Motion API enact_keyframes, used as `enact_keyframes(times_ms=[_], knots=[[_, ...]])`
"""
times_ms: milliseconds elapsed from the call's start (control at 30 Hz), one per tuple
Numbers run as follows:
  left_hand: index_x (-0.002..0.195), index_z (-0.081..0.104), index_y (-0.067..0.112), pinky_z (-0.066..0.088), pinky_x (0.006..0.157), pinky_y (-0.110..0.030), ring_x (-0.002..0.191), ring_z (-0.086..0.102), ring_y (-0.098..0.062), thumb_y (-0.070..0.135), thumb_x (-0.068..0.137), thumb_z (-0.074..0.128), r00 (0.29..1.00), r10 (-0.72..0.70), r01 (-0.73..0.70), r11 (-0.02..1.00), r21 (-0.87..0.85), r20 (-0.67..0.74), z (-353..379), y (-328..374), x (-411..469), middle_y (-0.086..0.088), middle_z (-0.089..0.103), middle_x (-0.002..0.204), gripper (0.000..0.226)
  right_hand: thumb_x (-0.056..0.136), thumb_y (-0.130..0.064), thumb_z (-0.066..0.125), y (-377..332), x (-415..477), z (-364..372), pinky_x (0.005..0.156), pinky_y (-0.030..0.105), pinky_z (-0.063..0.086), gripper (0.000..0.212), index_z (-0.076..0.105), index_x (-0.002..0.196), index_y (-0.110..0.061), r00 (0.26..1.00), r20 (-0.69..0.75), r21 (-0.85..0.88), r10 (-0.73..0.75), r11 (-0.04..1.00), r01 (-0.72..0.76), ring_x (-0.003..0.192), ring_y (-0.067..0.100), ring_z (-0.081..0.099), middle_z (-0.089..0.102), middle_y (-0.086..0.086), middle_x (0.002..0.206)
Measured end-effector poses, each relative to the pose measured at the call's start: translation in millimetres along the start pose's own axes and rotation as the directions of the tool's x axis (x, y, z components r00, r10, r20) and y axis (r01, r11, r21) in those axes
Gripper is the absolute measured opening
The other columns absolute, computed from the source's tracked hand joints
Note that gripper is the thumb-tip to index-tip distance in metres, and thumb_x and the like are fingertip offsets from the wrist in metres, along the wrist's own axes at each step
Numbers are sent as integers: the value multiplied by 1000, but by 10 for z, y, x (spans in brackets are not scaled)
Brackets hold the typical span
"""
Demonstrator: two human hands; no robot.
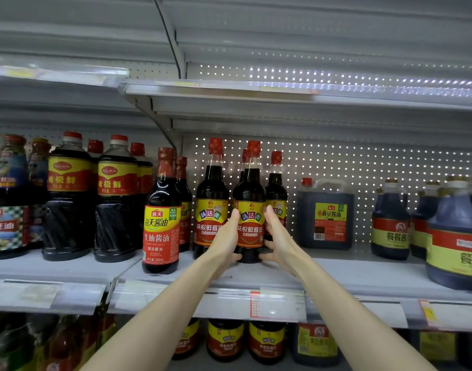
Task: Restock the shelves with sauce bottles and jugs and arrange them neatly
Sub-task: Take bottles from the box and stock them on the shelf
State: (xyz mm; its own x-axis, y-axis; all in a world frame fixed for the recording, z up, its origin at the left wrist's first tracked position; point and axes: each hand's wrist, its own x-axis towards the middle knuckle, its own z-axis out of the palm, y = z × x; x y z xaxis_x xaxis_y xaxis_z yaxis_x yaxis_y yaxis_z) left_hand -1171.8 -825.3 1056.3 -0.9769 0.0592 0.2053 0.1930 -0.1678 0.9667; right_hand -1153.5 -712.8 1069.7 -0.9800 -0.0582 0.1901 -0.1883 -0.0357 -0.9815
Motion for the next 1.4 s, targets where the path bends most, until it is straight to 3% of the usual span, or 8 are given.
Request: enact_keyframes(times_ms=[700,1100,1200,1300,1333,1400], knots=[[149,30,22,23,112,-56,142,28,-28,53,99,31,1000,-4,5,1000,-25,13,20,4,4,-5,33,153,58,100,-52,29,33,101,-11,110,51,29,59,29,149,-19,1000,-3,59,16,998,-16,138,32,35,37,8,152],[149,30,20,24,113,-54,142,29,-28,51,100,29,1000,7,-7,1000,-4,20,4,65,-102,-7,34,153,58,101,-52,28,-8,53,8,109,50,31,59,29,150,-19,1000,-28,-9,-8,1000,8,138,32,36,37,8,152],[146,34,18,32,108,-44,133,41,-23,46,102,28,997,68,-69,996,48,24,-16,108,-150,-5,45,143,52,100,-51,33,-37,13,-39,103,44,38,55,32,149,-23,994,-51,-85,-100,992,96,136,29,39,39,6,150],[141,42,17,37,93,-30,96,51,-2,41,103,30,983,182,-185,973,141,30,-15,116,-232,12,52,105,46,97,-52,43,-31,-43,-162,102,43,40,59,32,150,-28,979,-83,-163,-185,972,170,133,28,43,41,3,149],[139,44,17,37,91,-28,92,51,2,41,103,33,975,216,-221,959,178,45,-18,108,-266,15,53,104,44,97,-50,46,-30,-76,-204,100,41,41,58,33,149,-28,973,-95,-176,-212,965,194,131,27,46,43,2,148],[136,47,19,40,95,-27,105,53,-3,41,101,40,959,271,-283,929,237,81,-20,87,-333,9,58,119,43,97,-45,50,-30,-163,-277,98,37,45,54,40,147,-28,958,-112,-199,-262,951,237,124,23,52,48,0,143]])
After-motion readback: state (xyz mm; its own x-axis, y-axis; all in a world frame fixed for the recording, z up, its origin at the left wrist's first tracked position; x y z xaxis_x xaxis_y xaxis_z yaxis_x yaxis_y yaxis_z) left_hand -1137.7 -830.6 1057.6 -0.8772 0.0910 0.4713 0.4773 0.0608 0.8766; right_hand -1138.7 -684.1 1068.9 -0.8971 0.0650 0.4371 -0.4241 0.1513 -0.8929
